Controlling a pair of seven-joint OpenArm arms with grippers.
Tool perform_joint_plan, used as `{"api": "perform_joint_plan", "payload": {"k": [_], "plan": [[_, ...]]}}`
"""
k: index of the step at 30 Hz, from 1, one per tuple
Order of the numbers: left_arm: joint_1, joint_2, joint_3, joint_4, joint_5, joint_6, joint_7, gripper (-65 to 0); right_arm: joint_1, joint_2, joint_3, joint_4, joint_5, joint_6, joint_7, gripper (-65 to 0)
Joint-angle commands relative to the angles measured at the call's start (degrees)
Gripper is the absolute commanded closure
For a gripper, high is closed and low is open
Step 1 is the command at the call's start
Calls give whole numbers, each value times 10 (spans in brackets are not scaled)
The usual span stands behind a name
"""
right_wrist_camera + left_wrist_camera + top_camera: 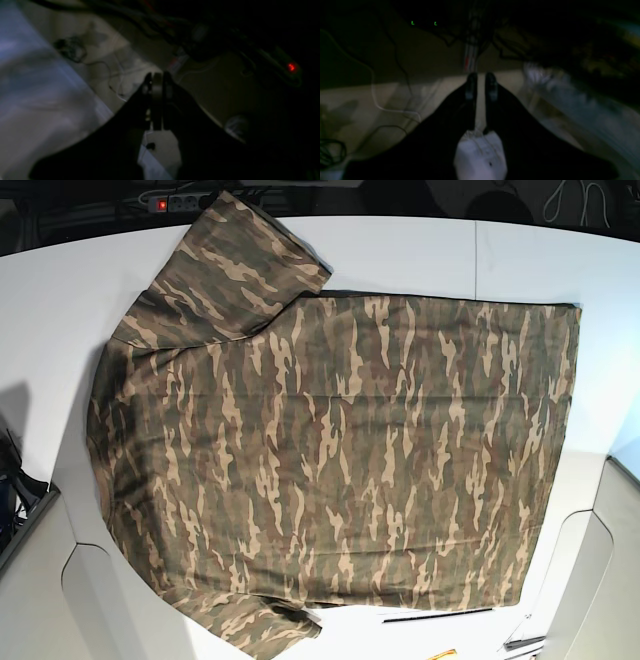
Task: Fold the T-shirt properly
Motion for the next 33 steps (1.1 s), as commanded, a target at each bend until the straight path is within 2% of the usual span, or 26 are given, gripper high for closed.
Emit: {"api": "perform_joint_plan", "payload": {"k": [1,5,10,12,14,16,18,19,21,22,24,30,33], "plan": [[23,-5,-16,28,-11,-8,4,-70,-16,10,6,31,17,7,-5,0],[66,-5,-75,121,-64,-8,35,-72,-33,13,36,125,66,7,-41,0],[78,-5,-163,216,-149,-8,126,-147,-30,9,97,205,136,-3,-60,0],[78,-5,-203,245,-185,-8,146,-156,-29,-1,128,227,158,-3,-59,-15],[78,-5,-241,270,-215,-8,154,-156,-21,-13,160,236,184,-3,-61,-96],[78,-5,-276,294,-234,-8,153,-157,-8,-14,185,236,212,-9,-78,-204],[75,-6,-305,315,-255,-8,153,-189,12,-14,201,235,219,-38,-102,-296],[74,-9,-315,324,-264,-8,153,-216,23,-14,206,234,219,-59,-113,-323],[73,-21,-329,333,-278,-8,153,-280,44,-14,209,232,219,-97,-132,-332],[73,-29,-331,333,-279,-8,151,-310,52,-14,209,229,219,-106,-134,-332],[72,-43,-331,333,-278,-8,151,-347,67,-16,209,223,219,-109,-134,-332],[29,-72,-331,332,-249,-8,151,-353,104,-54,208,192,219,-109,-139,-332],[9,-90,-331,325,-236,-8,150,-407,111,-78,208,172,219,-109,-139,-332]]}}
